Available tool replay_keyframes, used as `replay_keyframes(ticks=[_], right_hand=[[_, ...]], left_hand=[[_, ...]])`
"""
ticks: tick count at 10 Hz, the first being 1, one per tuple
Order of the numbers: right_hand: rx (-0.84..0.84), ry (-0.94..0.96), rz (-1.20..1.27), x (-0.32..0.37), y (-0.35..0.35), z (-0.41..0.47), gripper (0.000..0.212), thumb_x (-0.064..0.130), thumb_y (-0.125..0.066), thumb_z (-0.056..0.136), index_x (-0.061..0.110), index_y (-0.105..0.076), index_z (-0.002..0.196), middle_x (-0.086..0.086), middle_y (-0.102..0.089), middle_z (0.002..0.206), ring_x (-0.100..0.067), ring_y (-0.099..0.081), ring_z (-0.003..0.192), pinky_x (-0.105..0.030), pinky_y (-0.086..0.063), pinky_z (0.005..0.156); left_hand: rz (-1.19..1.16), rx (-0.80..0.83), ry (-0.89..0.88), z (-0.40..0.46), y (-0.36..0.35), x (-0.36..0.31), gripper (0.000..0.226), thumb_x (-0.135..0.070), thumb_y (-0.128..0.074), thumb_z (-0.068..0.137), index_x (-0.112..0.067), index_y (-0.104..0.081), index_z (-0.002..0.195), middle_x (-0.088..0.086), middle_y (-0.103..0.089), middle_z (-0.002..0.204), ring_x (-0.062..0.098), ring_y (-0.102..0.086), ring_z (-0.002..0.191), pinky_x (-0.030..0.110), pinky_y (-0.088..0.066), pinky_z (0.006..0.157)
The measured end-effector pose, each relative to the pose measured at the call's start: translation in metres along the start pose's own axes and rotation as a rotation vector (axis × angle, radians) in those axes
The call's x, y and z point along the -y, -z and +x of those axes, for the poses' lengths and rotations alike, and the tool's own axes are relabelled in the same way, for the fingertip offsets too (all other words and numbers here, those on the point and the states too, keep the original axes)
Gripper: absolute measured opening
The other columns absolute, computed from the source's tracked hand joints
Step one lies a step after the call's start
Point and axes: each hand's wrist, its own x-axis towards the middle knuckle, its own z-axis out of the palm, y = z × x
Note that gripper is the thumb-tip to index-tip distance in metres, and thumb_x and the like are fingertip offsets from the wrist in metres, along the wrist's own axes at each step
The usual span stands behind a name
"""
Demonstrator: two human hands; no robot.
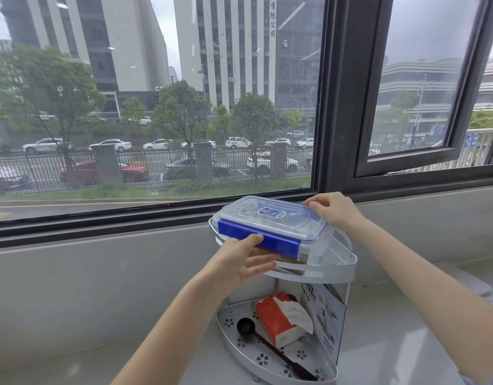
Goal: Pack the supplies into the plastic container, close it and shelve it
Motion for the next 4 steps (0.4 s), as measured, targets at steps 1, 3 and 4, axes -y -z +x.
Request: replay_keyframes(ticks=[1,3,4], right_hand=[[0.000,0.020,-0.036,0.004,0.000,-0.006,0.028,0.019,-0.045,0.093,0.011,-0.065,0.111,-0.010,-0.066,0.117,-0.023,-0.056,0.106,-0.033,-0.041,0.094],[0.069,0.077,-0.085,0.023,0.009,-0.020,0.032,0.022,-0.045,0.092,0.014,-0.058,0.121,-0.006,-0.059,0.129,-0.022,-0.053,0.118,-0.031,-0.039,0.099],[0.070,0.131,-0.175,0.048,0.020,-0.030,0.036,0.025,-0.046,0.092,0.019,-0.052,0.126,-0.005,-0.053,0.136,-0.025,-0.047,0.125,-0.040,-0.037,0.107]], left_hand=[[0.020,0.003,0.029,-0.002,0.001,-0.003,0.009,-0.011,-0.046,0.092,-0.008,-0.051,0.098,0.018,-0.068,0.090,0.023,-0.068,0.074,0.028,-0.058,0.057],[0.136,0.014,0.026,-0.016,0.010,-0.014,0.008,-0.013,-0.045,0.092,-0.012,-0.053,0.093,0.015,-0.064,0.098,0.024,-0.063,0.091,0.039,-0.054,0.075],[0.251,-0.016,-0.050,-0.031,0.013,-0.029,0.010,-0.014,-0.046,0.091,-0.011,-0.052,0.097,0.011,-0.057,0.100,0.023,-0.057,0.099,0.036,-0.050,0.078]])
